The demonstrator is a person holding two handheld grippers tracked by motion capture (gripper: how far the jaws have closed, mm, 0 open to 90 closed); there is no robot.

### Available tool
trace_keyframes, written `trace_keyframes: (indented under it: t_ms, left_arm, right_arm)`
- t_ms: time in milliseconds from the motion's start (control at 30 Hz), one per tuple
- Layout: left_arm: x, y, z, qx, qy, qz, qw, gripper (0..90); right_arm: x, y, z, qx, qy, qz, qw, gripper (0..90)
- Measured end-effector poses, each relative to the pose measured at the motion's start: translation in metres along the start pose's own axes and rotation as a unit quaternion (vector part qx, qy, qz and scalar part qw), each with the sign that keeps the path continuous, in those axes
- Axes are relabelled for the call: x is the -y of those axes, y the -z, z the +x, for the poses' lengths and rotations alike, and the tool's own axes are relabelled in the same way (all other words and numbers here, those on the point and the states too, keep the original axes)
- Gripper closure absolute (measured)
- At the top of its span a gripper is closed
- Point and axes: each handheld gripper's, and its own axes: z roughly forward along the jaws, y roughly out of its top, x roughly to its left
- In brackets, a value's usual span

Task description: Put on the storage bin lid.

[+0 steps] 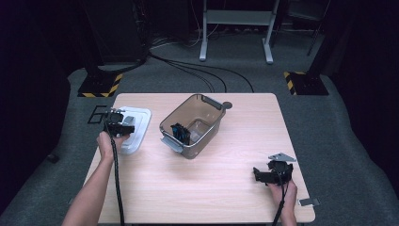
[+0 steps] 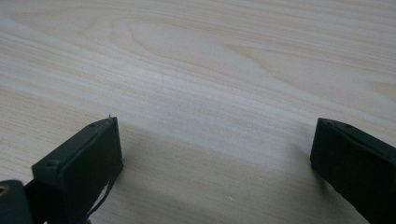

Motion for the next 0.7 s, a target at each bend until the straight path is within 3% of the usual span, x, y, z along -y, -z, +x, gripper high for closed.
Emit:
trace_keyframes:
  t_ms: [167, 267, 467, 567, 700]
  left_arm:
    - [0.006, -0.011, 0.007, -0.004, 0.017, 0.023, 0.9996, 33.4]
    - [0.010, -0.017, 0.012, -0.004, 0.040, 0.023, 0.9989, 41.2]
    - [0.017, -0.021, 0.011, -0.001, 0.027, 0.014, 0.9995, 63.7]
    - [0.015, -0.018, 0.005, -0.010, 0.005, 0.019, 0.9998, 66.0]
    - [0.010, -0.007, 0.000, -0.001, -0.001, 0.001, 1.0000, 66.7]
  right_arm:
    - [0.000, 0.000, 0.000, 0.000, 0.000, 0.000, 1.0000, 1.5]
    - [0.000, 0.000, 0.000, 0.000, 0.000, 0.000, 1.0000, 1.5]
    - [0.000, 0.000, 0.000, 0.000, 0.000, 0.000, 1.0000, 1.5]
    - [0.000, 0.000, 0.000, -0.001, -0.001, 0.000, 1.0000, 1.5]
    - [0.000, 0.000, 0.000, -0.001, -0.001, 0.000, 1.0000, 1.4]
